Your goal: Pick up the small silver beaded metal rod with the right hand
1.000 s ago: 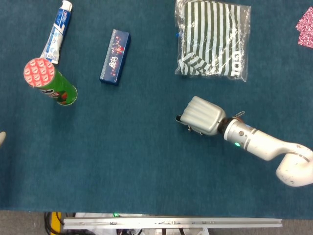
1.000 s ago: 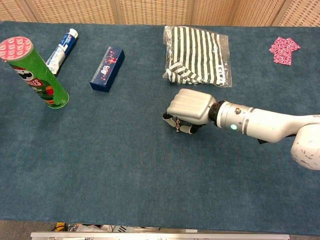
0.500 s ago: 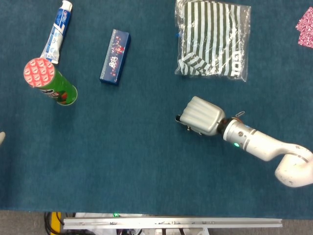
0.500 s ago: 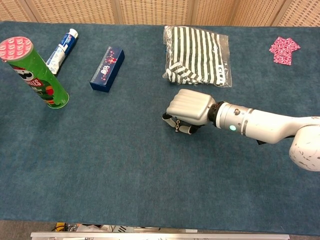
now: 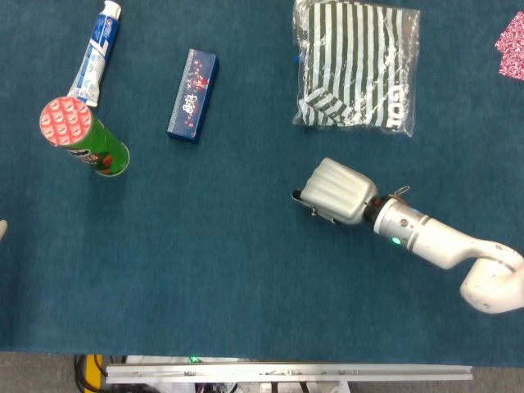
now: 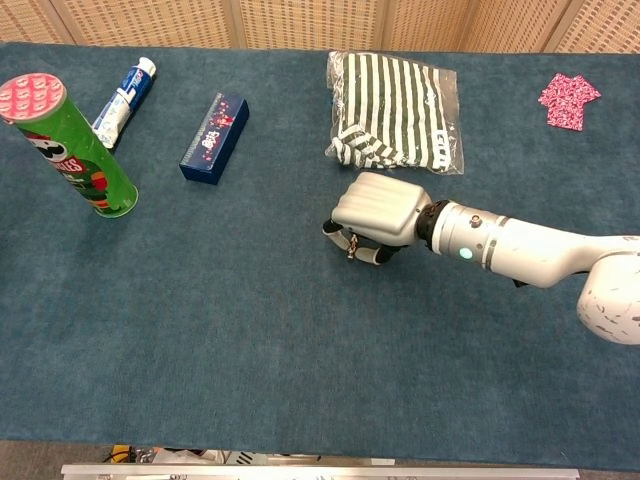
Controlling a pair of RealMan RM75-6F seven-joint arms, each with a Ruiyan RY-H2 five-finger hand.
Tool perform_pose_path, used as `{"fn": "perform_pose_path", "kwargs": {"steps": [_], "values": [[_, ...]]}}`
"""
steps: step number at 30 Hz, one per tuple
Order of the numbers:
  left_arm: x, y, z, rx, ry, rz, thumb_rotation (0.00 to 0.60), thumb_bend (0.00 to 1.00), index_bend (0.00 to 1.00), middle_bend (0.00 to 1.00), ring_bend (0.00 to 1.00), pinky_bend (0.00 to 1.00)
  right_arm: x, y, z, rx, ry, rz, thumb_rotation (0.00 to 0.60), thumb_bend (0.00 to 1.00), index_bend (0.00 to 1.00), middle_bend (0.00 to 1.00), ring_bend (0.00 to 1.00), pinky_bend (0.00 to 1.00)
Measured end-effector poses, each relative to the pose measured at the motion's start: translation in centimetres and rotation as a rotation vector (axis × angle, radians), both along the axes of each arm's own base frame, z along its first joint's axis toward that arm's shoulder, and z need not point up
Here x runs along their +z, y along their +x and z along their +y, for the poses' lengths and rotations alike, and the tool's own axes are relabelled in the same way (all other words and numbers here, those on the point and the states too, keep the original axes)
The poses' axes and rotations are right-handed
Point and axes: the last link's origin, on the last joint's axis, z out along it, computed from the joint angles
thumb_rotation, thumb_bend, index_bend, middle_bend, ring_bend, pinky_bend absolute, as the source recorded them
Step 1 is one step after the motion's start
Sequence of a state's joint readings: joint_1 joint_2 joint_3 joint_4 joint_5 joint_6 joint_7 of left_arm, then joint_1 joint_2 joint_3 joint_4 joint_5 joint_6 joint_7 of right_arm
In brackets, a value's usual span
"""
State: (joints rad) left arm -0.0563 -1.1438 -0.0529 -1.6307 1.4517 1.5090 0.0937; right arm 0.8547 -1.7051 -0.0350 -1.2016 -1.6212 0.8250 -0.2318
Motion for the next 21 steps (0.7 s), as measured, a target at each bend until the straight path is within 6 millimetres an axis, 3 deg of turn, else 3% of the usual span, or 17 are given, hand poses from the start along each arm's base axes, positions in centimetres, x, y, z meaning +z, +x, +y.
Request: {"fn": "perform_pose_path", "kwargs": {"steps": [7, 11, 21], "values": [[0.1, 0.0, 0.0, 0.0, 0.0, 0.001, 0.6, 0.14, 0.02, 0.08, 0.06, 0.02, 0.8, 0.0, -0.2, -0.024, -0.011, -0.05, 0.6, 0.37, 0.68, 0.92, 0.98, 1.0], [0.0, 0.1, 0.0, -0.001, -0.002, 0.002, 0.6, 0.14, 0.02, 0.08, 0.06, 0.02, 1.9, 0.1, -0.2, -0.048, -0.019, -0.114, 0.6, 0.43, 0.7, 0.93, 0.99, 1.0], [-0.1, 0.7, 0.3, -0.02, -0.014, 0.006, 0.6, 0.14, 0.02, 0.08, 0.06, 0.02, 6.2, -1.1, 0.8, -0.088, -0.059, -0.229, 0.6, 0.44, 0.71, 0.94, 0.99, 1.0]]}}
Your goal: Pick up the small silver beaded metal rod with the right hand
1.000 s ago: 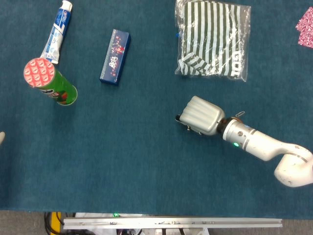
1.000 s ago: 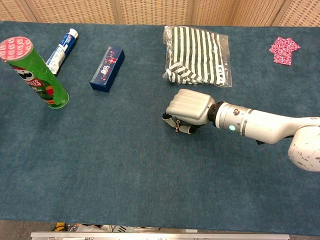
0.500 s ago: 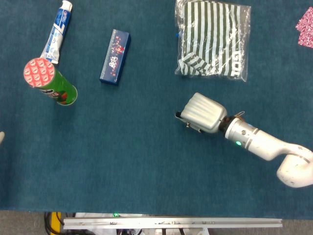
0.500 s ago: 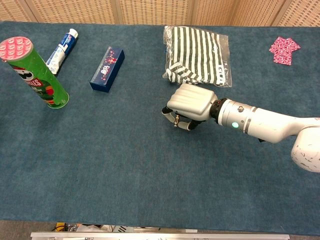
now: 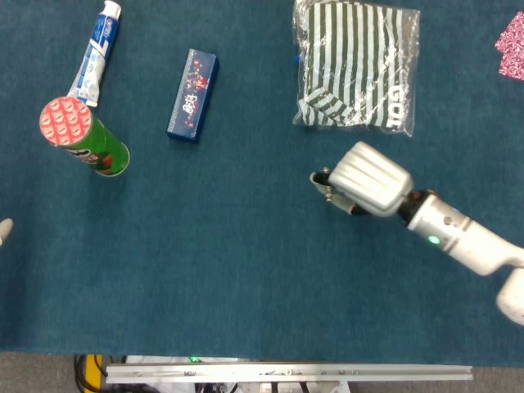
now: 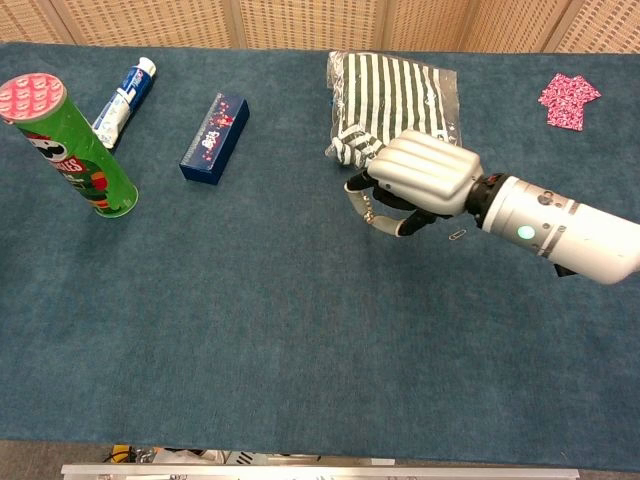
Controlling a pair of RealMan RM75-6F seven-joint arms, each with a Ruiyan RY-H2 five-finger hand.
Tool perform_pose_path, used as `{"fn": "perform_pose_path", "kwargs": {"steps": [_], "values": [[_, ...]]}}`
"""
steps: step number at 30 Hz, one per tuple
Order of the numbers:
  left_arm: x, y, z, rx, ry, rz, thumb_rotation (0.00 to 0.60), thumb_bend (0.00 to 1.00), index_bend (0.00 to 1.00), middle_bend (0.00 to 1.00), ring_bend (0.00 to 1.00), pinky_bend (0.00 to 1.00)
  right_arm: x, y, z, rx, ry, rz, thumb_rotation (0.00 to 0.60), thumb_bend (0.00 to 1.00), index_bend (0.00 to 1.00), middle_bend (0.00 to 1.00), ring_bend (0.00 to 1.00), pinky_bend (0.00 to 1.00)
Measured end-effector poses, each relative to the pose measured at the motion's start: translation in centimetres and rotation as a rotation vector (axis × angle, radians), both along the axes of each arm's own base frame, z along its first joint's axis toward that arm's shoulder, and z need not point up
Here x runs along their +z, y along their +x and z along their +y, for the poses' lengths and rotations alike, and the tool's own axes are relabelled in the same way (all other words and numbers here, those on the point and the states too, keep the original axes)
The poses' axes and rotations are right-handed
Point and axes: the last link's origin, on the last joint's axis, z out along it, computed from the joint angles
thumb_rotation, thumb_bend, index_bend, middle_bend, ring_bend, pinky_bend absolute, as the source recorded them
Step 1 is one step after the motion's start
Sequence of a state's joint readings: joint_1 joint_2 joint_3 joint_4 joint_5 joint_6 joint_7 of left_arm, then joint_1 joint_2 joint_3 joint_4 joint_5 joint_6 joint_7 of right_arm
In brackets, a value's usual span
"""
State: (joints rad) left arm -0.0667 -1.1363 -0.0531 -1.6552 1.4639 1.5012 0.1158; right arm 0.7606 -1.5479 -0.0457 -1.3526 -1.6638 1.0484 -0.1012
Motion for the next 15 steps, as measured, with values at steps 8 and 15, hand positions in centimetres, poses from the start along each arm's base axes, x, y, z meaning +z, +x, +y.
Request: {"fn": "perform_pose_path", "kwargs": {"steps": [8, 15], "values": [[-0.4, 0.7, 0.0, -0.021, -0.022, 0.004, 0.6, 0.14, 0.02, 0.08, 0.06, 0.02, 3.6, -2.8, 1.8, -0.046, -0.037, 0.006, 0.6, 0.44, 0.72, 0.94, 1.0, 1.0], [-0.6, 1.2, 0.0, -0.042, -0.024, 0.002, 0.6, 0.14, 0.02, 0.08, 0.06, 0.02, 5.2, -5.7, 2.6, -0.116, -0.06, 0.055, 0.6, 0.44, 0.72, 0.94, 1.0, 1.0]]}}
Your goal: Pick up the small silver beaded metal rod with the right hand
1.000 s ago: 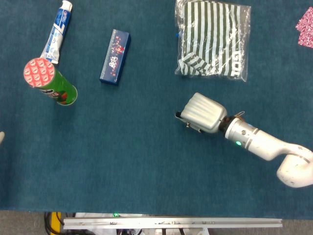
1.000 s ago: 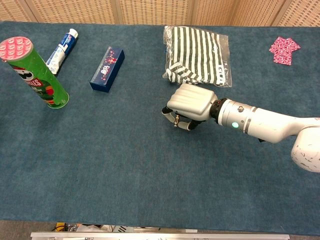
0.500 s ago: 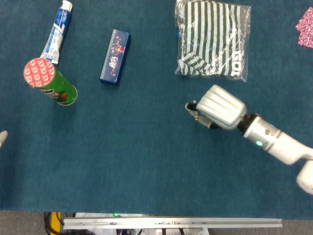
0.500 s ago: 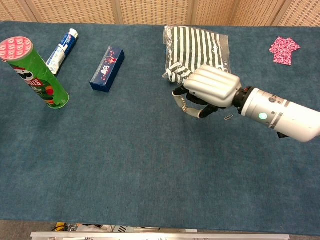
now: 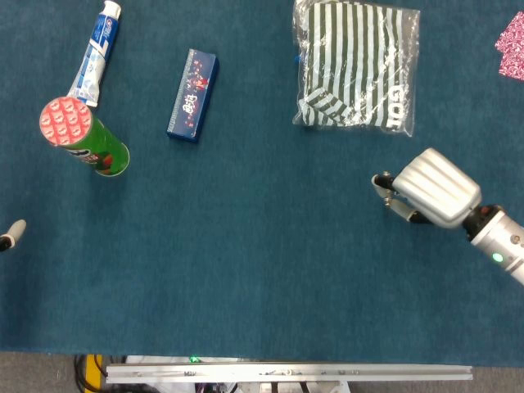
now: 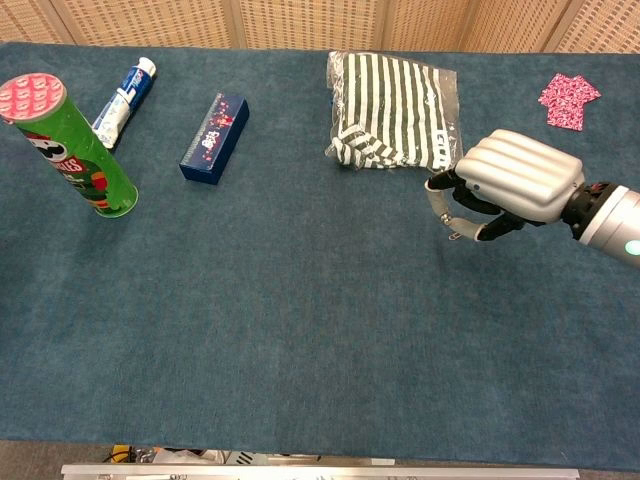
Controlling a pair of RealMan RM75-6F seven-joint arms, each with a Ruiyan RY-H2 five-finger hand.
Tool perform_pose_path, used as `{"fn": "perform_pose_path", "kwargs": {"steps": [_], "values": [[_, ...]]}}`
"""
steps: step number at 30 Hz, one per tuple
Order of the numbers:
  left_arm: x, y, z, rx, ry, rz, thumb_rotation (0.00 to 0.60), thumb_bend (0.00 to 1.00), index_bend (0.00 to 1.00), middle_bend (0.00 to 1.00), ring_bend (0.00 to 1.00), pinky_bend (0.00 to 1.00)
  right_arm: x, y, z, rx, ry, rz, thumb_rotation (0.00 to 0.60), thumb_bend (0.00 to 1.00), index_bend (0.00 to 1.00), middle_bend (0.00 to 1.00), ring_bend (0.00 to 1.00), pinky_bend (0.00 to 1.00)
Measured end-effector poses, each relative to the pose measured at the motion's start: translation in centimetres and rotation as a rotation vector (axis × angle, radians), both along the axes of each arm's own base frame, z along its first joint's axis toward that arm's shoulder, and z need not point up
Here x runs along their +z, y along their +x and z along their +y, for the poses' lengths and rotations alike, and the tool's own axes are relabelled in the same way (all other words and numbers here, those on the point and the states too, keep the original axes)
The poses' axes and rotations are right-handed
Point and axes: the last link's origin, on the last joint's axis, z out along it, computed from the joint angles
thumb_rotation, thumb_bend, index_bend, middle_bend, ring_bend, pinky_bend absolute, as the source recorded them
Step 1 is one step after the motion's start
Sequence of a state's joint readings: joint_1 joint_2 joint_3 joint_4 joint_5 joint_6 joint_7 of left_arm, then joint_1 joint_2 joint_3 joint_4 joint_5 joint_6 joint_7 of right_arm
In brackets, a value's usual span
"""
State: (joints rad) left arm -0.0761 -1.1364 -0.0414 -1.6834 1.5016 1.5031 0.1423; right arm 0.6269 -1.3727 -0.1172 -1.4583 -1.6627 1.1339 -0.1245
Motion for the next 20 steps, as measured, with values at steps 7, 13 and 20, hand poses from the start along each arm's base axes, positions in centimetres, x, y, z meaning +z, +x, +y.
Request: {"fn": "perform_pose_path", "kwargs": {"steps": [7, 13, 20], "values": [[-0.2, 0.2, -0.1, -0.006, -0.001, 0.001, 0.6, 0.14, 0.02, 0.08, 0.06, 0.02, -0.3, -1.7, -0.2, -0.049, 0.008, 0.028, 0.6, 0.44, 0.72, 0.94, 1.0, 1.0], [-0.2, 0.3, 0.0, -0.004, -0.001, 0.003, 0.6, 0.14, 0.02, 0.08, 0.06, 0.02, -0.8, -2.3, -0.1, -0.067, 0.024, 0.038, 0.6, 0.44, 0.72, 0.94, 1.0, 1.0], [-0.2, 0.1, -0.1, 0.005, 0.0, 0.003, 0.6, 0.14, 0.02, 0.08, 0.06, 0.02, -1.2, -2.4, 0.0, -0.066, 0.035, 0.037, 0.6, 0.44, 0.72, 0.94, 1.0, 1.0]]}}
